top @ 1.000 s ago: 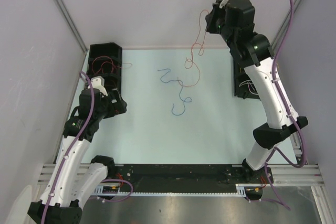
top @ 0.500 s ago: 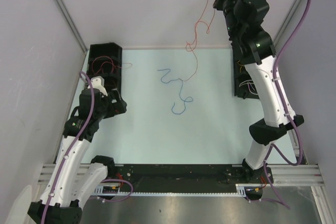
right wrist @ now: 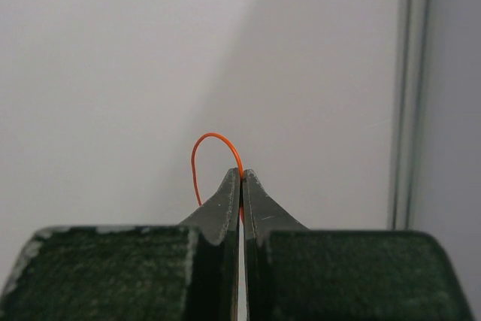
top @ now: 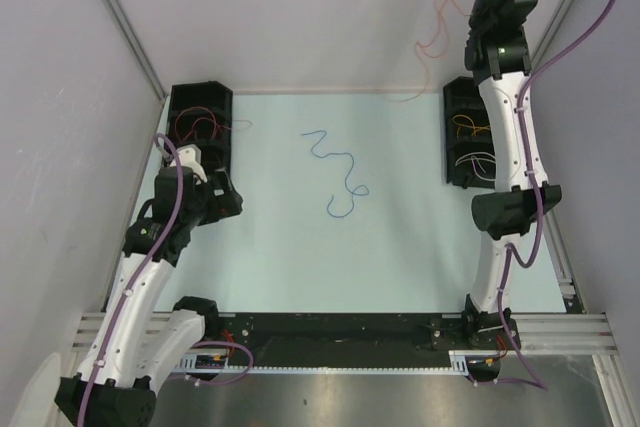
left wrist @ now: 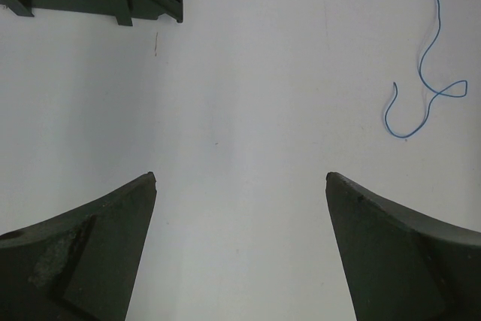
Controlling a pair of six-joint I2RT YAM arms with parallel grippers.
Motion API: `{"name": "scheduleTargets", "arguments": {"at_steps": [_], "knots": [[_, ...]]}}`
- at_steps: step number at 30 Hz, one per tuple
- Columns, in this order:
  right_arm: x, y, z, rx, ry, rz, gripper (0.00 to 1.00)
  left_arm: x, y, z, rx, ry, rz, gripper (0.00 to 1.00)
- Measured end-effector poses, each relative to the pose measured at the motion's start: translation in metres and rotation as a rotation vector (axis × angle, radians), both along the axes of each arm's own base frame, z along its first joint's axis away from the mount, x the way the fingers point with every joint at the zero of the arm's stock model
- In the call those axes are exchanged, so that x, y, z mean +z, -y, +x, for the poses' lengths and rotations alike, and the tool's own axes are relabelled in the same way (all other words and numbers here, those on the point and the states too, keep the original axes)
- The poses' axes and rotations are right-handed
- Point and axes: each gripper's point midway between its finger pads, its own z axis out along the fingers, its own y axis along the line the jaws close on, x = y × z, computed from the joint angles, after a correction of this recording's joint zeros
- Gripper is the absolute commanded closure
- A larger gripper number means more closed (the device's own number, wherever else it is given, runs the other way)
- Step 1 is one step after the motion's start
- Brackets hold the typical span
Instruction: Untangle the cables
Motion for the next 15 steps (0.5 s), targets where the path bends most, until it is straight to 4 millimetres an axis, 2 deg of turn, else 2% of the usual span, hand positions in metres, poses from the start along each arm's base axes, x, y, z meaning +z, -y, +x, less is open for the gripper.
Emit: {"name": "scheduleTargets", "arguments": {"at_steps": [3,6,8,11,15], "knots": [[-0.012,0.036,0.019,-0.061,0.009,0.004,1.0,0.0,0.0,0.0,0.0,0.0,0.0,0.0],[-0.039,0.064,0.042,-0.09,-0.024,0.015,1.0,0.0,0.0,0.0,0.0,0.0,0.0,0.0],[-0.07,0.079,0.06,-0.1,-0.082,0.023,1.0,0.0,0.0,0.0,0.0,-0.001,0.0,0.0],[-0.131,0.103,0.084,-0.117,-0.195,0.04,1.0,-0.003,0.0,0.001,0.0,-0.013,0.002,0.0],[-0.199,0.123,0.107,-0.127,-0.31,0.071,1.0,-0.006,0.0,0.002,0.001,-0.024,0.004,0.0]]}}
